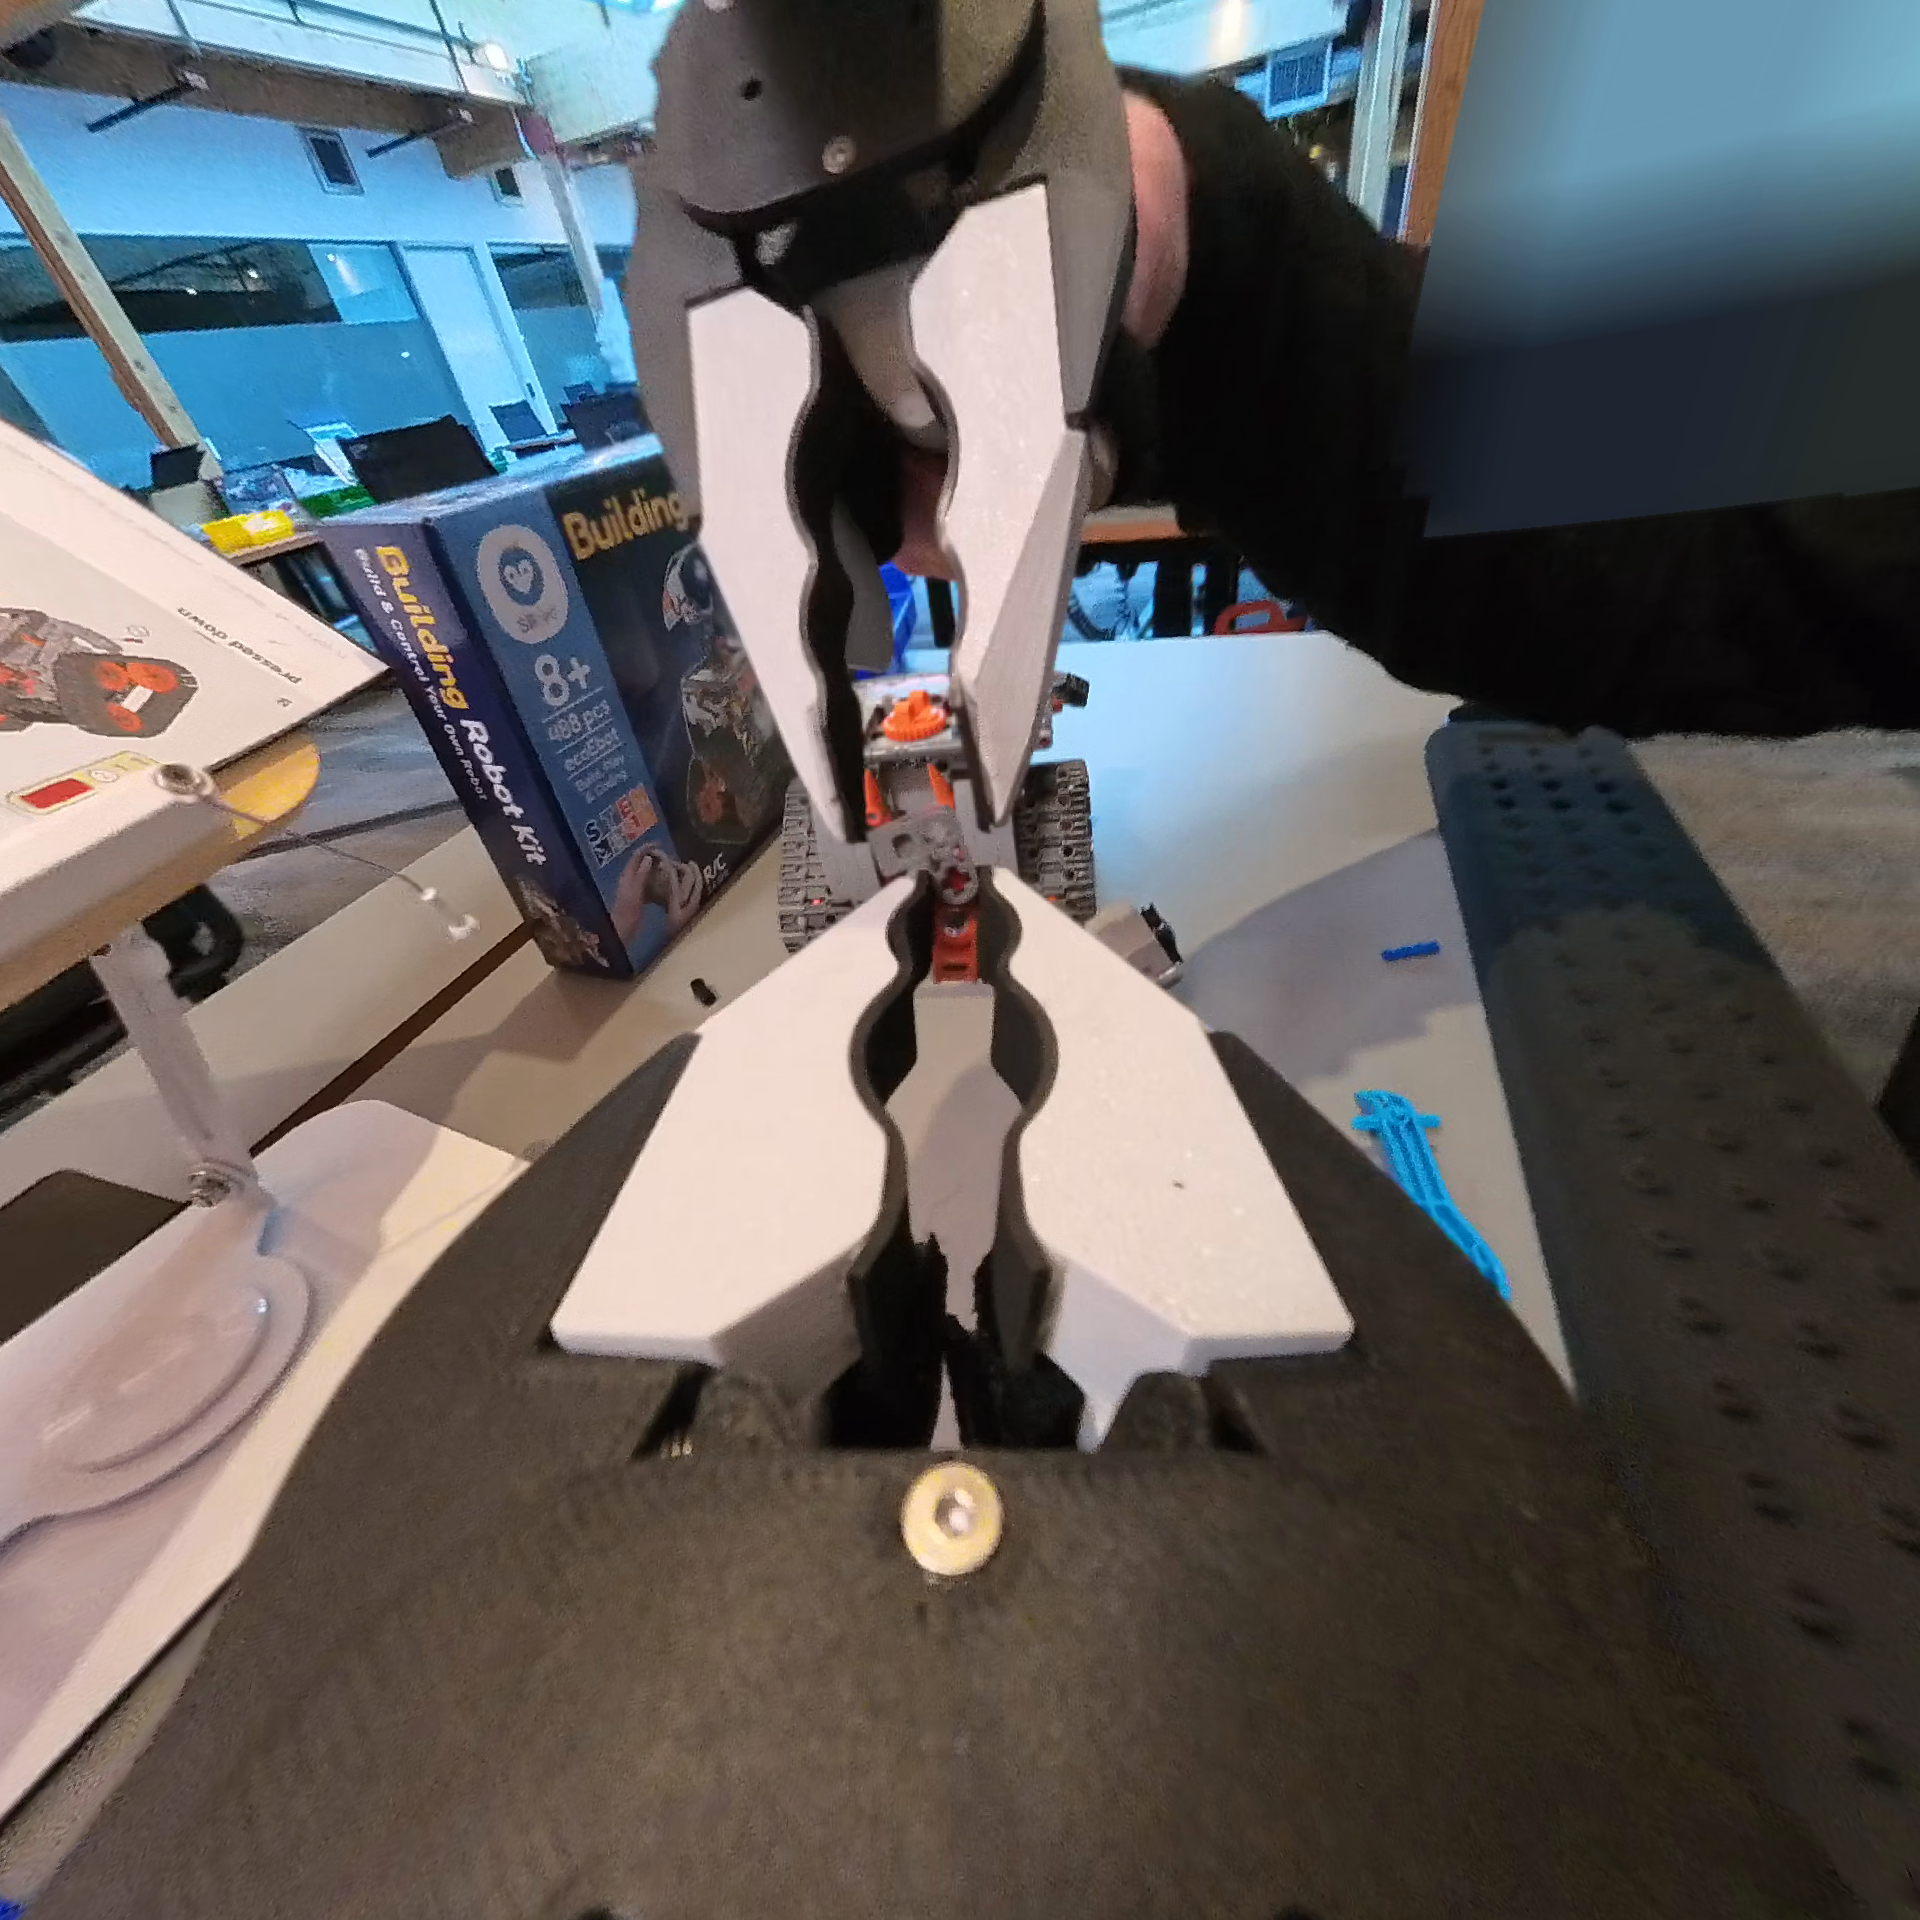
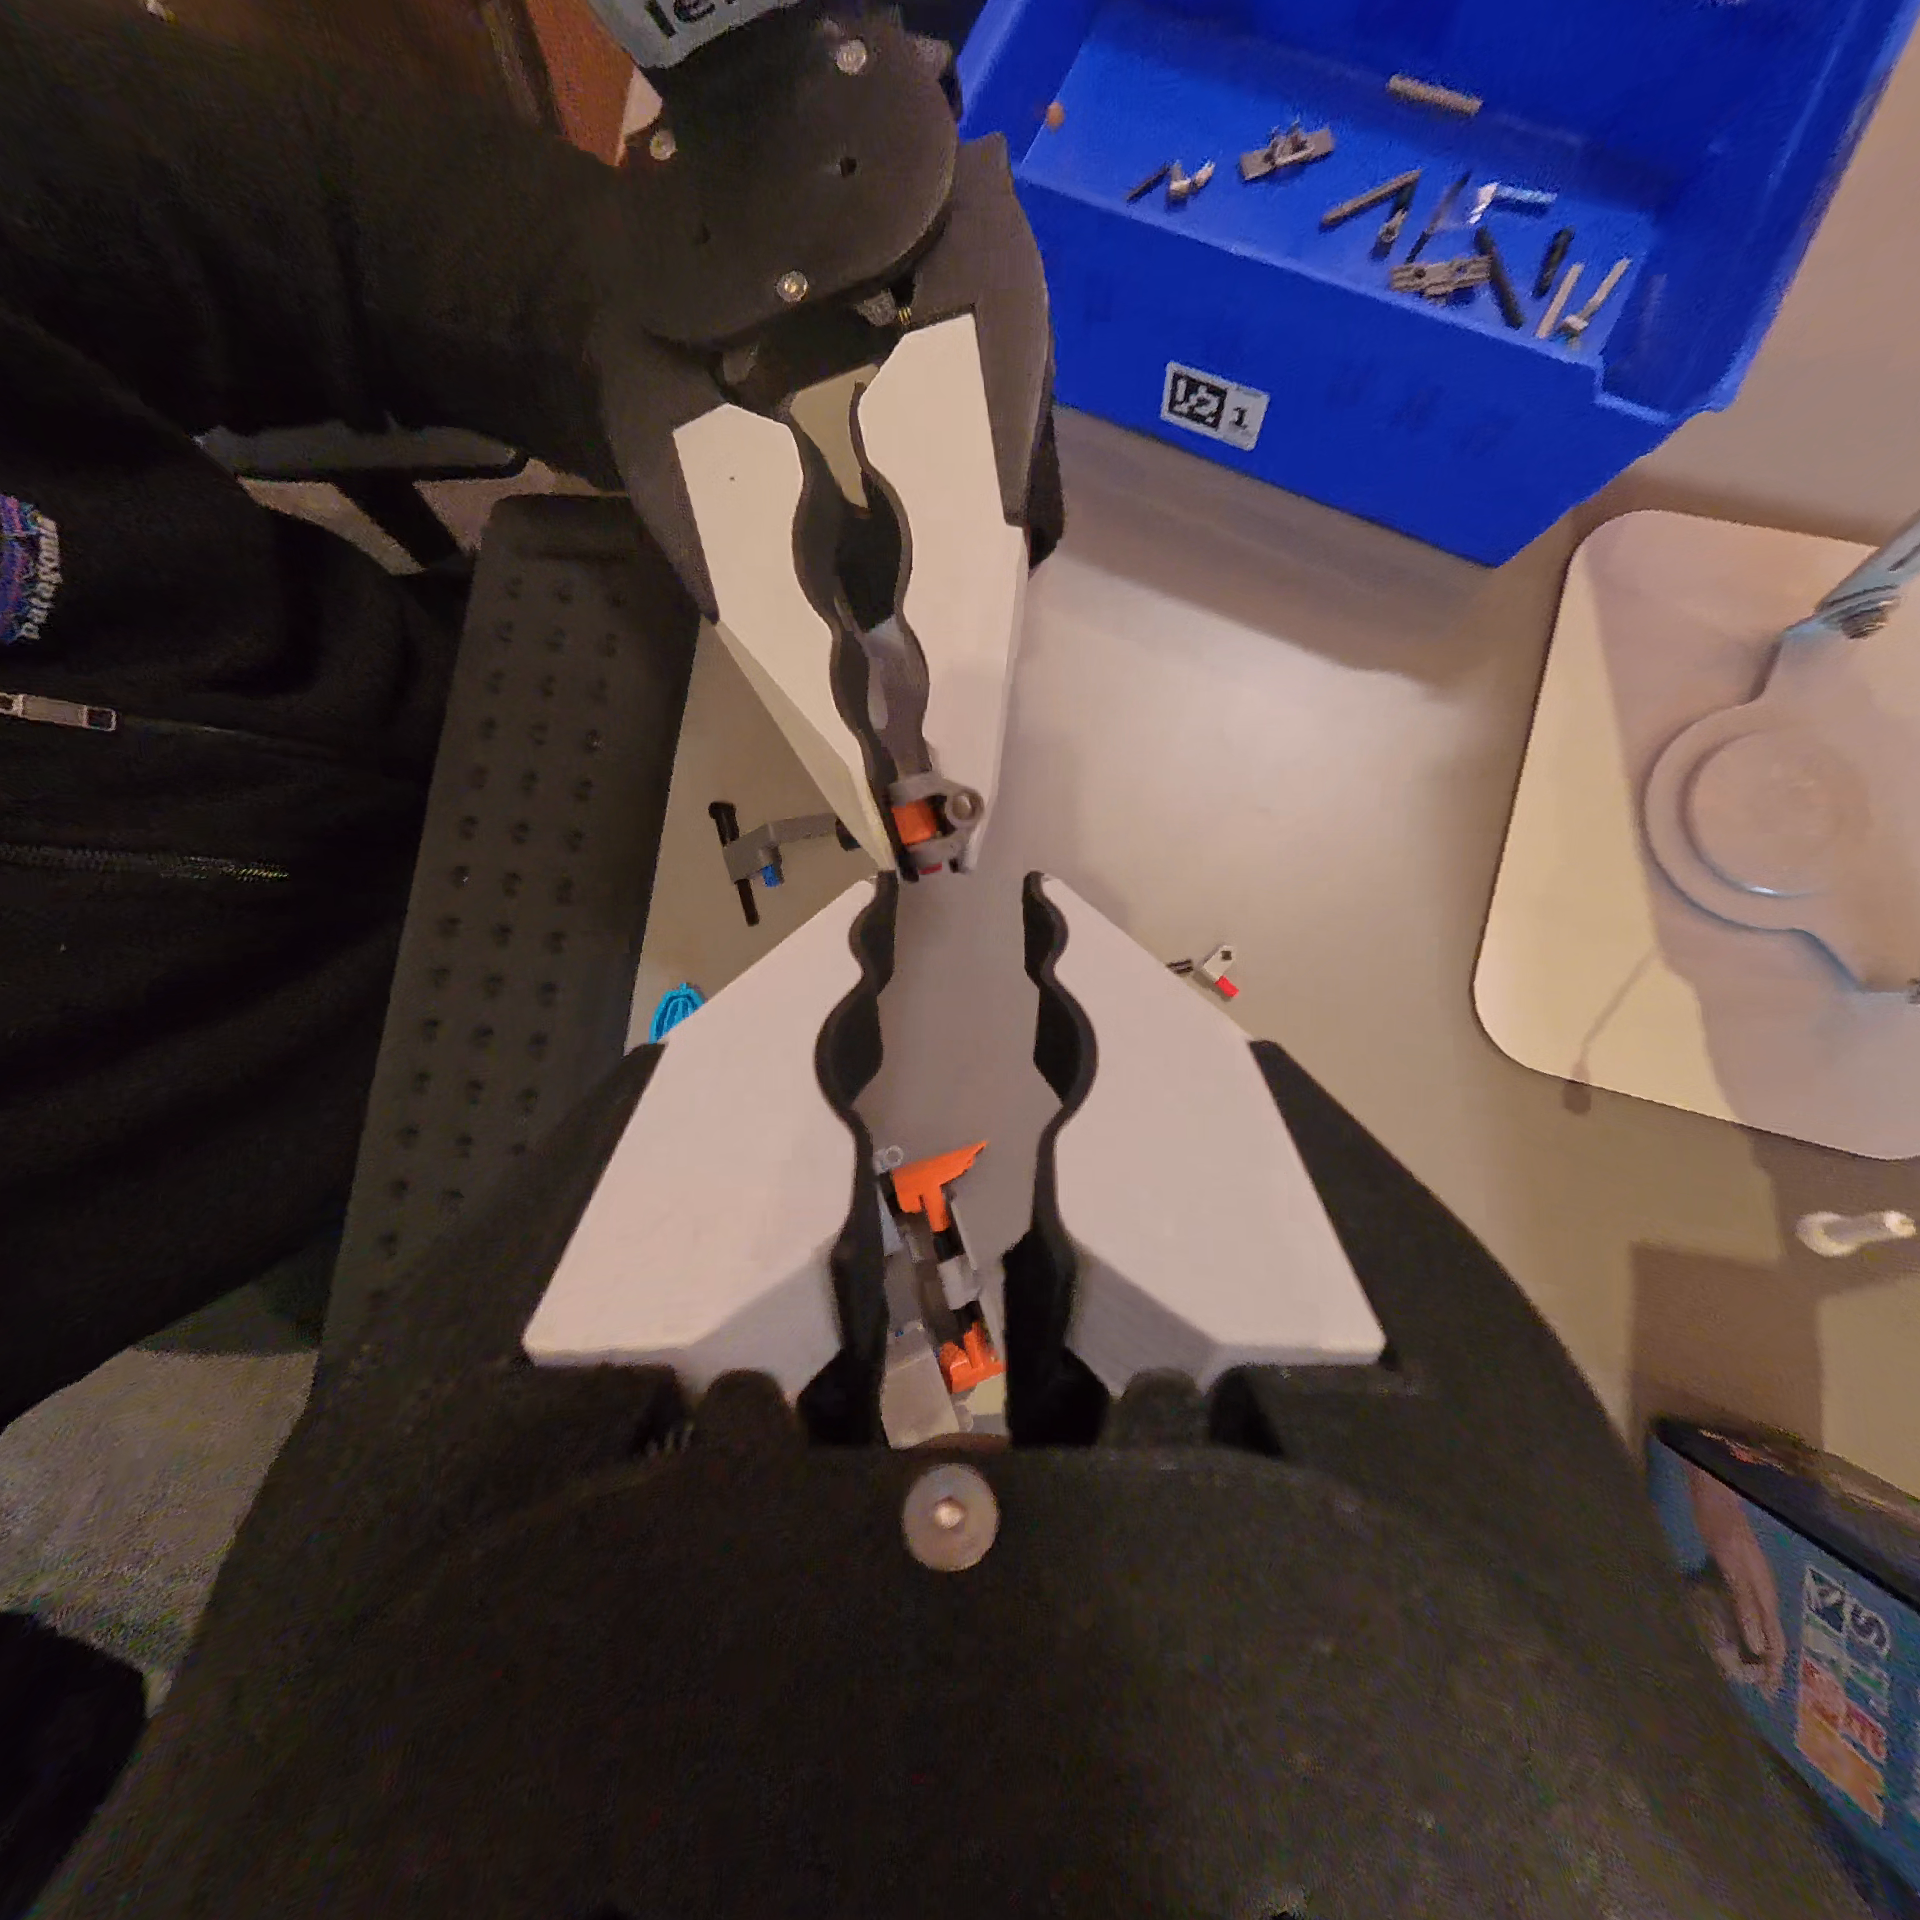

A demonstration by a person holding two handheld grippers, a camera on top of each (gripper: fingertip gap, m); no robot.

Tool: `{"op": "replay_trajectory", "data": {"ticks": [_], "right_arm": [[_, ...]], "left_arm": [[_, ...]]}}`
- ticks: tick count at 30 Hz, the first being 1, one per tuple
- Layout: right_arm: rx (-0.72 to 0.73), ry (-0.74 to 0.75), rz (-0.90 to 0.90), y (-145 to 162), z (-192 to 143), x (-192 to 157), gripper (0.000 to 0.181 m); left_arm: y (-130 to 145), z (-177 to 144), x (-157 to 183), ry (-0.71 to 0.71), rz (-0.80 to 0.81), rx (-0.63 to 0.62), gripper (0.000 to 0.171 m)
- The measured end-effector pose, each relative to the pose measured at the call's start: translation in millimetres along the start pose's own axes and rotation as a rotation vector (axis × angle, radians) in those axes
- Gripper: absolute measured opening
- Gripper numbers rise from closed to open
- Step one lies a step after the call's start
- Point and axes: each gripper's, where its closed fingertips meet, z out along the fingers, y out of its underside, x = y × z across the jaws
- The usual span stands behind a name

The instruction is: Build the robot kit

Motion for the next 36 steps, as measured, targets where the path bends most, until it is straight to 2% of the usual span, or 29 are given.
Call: {"op": "replay_trajectory", "data": {"ticks": [6, 11, 19, 21, 25, 36], "right_arm": [[0.152, 0.075, -0.024, -11, -12, 0, 0.026], [0.281, 0.108, -0.012, -18, -10, 0, 0.025], [0.487, -0.042, 0.106, -33, -6, -13, 0.025], [0.516, -0.082, 0.120, -35, -4, -18, 0.024], [0.585, -0.063, 0.092, -40, -5, -20, 0.013], [0.645, -0.017, 0.061, -42, -6, -21, 0.012]], "left_arm": [[-11, -8, -6, 0.031, -0.115, 0.100, 0.006], [-20, -12, -6, 0.060, -0.144, 0.166, 0.006], [-27, -14, 1, 0.072, -0.080, 0.202, 0.006], [-29, -14, 5, 0.077, -0.041, 0.200, 0.006], [-30, -15, 8, 0.077, -0.018, 0.195, 0.006], [-31, -17, 9, 0.096, -0.021, 0.192, 0.006]]}}
